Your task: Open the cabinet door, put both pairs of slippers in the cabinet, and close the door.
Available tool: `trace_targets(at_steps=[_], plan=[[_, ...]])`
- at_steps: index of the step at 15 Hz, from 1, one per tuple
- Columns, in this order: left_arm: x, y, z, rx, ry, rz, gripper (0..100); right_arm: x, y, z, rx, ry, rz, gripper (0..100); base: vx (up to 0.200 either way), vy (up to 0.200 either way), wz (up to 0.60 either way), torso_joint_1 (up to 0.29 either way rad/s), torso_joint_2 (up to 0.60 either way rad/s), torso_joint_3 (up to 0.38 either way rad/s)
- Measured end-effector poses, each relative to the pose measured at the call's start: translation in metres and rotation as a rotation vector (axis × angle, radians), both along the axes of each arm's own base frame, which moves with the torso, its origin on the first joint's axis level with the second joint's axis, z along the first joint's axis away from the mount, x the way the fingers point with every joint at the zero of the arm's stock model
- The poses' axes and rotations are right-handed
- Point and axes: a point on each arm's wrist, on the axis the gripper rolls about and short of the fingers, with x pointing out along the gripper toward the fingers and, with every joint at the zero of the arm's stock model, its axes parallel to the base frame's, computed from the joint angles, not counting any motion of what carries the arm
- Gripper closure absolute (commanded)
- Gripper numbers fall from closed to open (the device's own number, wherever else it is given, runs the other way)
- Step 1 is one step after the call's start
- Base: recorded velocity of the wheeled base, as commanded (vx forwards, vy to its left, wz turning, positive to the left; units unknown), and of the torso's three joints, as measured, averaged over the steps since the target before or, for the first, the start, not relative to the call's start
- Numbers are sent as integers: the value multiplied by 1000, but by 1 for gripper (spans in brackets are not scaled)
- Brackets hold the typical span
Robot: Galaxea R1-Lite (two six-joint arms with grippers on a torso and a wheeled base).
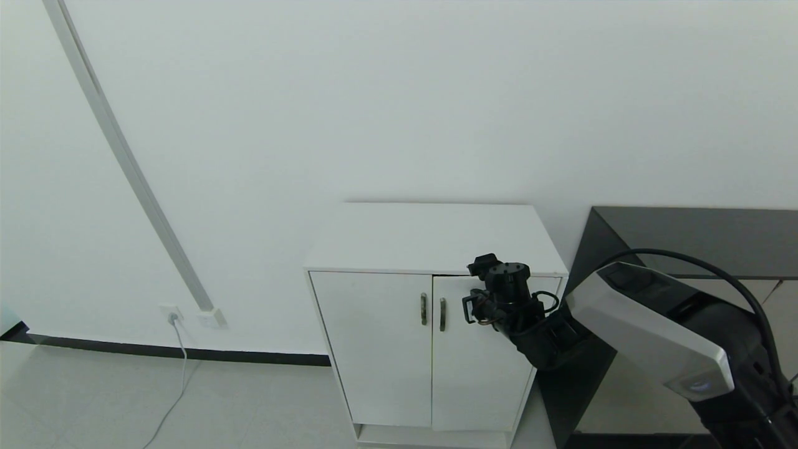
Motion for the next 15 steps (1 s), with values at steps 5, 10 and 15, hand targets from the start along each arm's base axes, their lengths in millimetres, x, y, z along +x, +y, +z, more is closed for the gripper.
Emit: trace_targets(at_steps=[5,10,15], plan=[[0,0,0,0,0,0,100,3,1,0,2,-3,0,100,0,0,0,0,0,0],[0,0,0,0,0,0,100,7,2,-1,4,-8,-3,100,0,0,0,0,0,0],[0,0,0,0,0,0,100,10,0,-1,8,-13,-10,100,0,0,0,0,0,0]])
